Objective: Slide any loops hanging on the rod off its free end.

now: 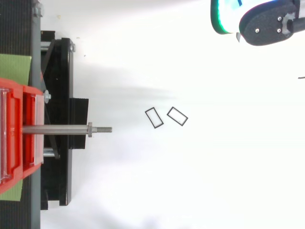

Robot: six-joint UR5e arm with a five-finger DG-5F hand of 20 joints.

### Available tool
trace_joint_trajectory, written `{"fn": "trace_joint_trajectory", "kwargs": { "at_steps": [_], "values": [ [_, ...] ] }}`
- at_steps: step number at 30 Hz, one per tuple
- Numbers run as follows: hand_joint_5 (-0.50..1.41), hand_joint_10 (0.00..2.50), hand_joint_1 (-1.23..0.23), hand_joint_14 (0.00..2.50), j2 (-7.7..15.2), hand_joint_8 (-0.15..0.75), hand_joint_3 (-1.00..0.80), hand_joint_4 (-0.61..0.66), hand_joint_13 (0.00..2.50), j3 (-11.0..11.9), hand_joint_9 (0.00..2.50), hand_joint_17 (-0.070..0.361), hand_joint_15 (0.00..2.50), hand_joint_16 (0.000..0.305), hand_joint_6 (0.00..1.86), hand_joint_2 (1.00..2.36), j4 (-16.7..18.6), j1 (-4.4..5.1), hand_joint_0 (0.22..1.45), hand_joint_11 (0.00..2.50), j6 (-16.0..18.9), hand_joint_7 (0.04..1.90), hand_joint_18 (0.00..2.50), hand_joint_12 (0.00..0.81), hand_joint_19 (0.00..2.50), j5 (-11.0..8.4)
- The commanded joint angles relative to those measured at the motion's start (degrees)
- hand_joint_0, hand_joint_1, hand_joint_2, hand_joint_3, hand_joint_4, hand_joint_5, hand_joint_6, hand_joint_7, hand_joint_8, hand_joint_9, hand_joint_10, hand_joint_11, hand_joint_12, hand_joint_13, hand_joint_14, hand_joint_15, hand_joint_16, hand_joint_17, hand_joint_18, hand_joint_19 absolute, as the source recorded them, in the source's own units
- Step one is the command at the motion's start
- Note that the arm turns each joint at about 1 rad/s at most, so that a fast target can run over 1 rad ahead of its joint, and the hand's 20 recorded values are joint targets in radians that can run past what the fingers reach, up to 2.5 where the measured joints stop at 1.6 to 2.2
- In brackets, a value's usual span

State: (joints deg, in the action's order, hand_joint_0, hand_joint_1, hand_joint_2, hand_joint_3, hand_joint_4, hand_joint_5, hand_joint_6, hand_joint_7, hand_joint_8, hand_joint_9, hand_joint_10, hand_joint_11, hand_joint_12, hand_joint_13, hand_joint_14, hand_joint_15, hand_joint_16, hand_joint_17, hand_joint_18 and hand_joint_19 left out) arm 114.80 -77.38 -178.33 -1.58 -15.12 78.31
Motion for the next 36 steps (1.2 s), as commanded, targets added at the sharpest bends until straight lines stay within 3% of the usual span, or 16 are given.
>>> {"fn": "trace_joint_trajectory", "kwargs": {
  "at_steps": [1,36],
  "values": [
    [-0.11,0.01,-0.76,0.02,0.0,0.338,-0.18,0.09,0.94,-0.1,1.16,0.085,0.34,0.038,0.9,1.02,0.0,0.0,0.63,0.51,0.0,1.14,0.77,0.341,0.35,0.0],
    [-0.11,0.01,-0.75,0.01,0.0,0.341,-0.18,0.08,0.93,-0.1,1.16,0.088,0.35,0.039,0.9,1.02,0.0,0.0,0.63,0.52,0.0,1.13,0.76,0.35,0.36,0.0]
  ]
}}
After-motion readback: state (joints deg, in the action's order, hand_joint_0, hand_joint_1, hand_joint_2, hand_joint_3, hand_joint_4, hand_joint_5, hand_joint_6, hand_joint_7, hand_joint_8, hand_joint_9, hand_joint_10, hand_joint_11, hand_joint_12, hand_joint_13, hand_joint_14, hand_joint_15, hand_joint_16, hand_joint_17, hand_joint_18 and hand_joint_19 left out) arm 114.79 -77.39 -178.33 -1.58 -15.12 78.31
